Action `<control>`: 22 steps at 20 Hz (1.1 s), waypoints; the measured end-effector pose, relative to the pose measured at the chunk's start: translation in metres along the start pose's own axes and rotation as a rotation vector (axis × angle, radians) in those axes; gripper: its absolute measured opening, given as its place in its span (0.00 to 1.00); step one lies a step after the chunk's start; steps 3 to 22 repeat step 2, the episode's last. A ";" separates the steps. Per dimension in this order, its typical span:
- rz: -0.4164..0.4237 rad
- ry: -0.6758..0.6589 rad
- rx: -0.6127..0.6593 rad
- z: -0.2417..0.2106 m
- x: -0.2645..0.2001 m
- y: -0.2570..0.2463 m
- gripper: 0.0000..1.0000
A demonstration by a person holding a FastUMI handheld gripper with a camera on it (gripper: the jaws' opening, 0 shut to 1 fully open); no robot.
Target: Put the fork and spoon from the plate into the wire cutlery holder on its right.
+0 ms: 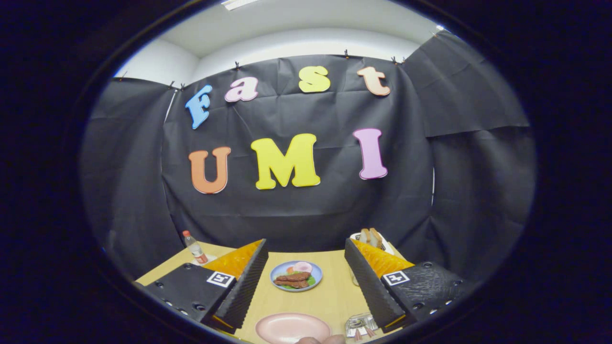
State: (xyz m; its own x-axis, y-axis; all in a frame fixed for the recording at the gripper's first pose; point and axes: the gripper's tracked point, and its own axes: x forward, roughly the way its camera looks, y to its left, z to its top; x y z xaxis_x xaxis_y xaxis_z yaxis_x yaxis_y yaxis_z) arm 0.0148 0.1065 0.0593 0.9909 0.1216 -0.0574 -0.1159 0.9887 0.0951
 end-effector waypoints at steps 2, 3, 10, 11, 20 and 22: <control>0.008 -0.015 -0.009 0.005 -0.013 0.006 0.96; 0.008 -0.015 -0.009 0.005 -0.013 0.006 0.96; 0.008 -0.015 -0.009 0.005 -0.013 0.006 0.96; 0.008 -0.015 -0.009 0.005 -0.013 0.006 0.96; 0.008 -0.015 -0.009 0.005 -0.013 0.006 0.96; 0.008 -0.015 -0.009 0.005 -0.013 0.006 0.96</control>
